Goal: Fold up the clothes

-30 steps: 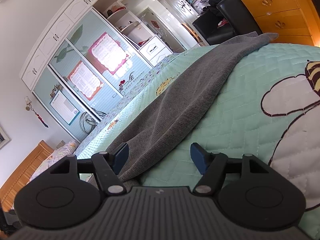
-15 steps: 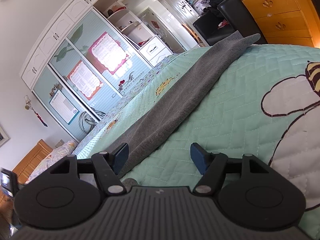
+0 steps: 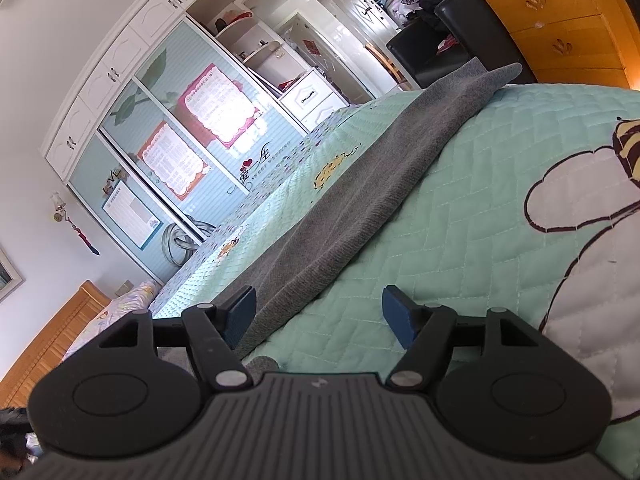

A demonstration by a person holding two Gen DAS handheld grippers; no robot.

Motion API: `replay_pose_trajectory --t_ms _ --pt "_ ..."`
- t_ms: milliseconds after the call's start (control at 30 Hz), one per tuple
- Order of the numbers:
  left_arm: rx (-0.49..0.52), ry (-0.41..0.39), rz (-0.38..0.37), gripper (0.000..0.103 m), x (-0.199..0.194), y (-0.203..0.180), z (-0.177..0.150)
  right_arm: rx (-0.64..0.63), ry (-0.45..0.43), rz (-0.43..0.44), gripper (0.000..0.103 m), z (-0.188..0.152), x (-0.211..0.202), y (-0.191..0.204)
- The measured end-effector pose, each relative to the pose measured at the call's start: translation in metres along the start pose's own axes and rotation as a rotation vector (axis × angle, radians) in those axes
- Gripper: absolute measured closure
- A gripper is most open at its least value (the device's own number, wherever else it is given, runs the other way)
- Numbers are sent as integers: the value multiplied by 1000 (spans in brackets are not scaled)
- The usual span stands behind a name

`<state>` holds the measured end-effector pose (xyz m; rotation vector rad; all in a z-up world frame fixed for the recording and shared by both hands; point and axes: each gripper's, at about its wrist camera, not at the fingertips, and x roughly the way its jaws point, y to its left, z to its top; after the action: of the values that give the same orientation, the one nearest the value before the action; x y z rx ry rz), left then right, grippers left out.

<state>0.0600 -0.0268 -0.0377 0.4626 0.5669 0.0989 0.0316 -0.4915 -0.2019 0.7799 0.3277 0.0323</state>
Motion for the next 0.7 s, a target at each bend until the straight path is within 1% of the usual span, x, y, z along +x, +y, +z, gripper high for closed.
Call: replay_pose_trajectory --t_ms 67,167,233,300,367,400,433,500,567,600,633,667,700 --pt "-19 -26 -78 12 -32 -22 -12 10 20 19 27 2 -1 0" --pt "-79 -23 -169 11 -70 -48 -36 43 85 40 27 3 -15 5" --pt "-111 2 -240 10 -86 -60 -54 79 127 59 27 -2 -32 8" --pt "-98 30 -307 10 -93 -71 -68 102 172 84 25 -13 -46 9" --pt "-72 43 -314 10 -95 -79 -76 85 207 87 24 -23 -55 16" --pt "-64 50 -318 10 -96 -82 -80 65 219 83 21 -27 -56 21" --pt "-77 59 -326 10 -97 -82 -82 49 228 82 15 -29 -55 27" --pt "-111 75 -354 10 -100 -83 -86 33 244 92 7 -34 -48 38" --pt "-140 93 -375 10 -103 -85 -89 8 284 92 8 -39 -35 48" --pt "-152 104 -381 10 -104 -86 -91 -17 291 75 13 -40 -31 54" --pt "-164 117 -386 10 -104 -87 -92 -22 296 69 34 -41 -30 57" --pt "-172 139 -389 10 -104 -87 -95 -3 300 75 48 -41 -32 58" --pt "-180 161 -392 10 -104 -88 -97 16 305 81 67 -42 -34 58"
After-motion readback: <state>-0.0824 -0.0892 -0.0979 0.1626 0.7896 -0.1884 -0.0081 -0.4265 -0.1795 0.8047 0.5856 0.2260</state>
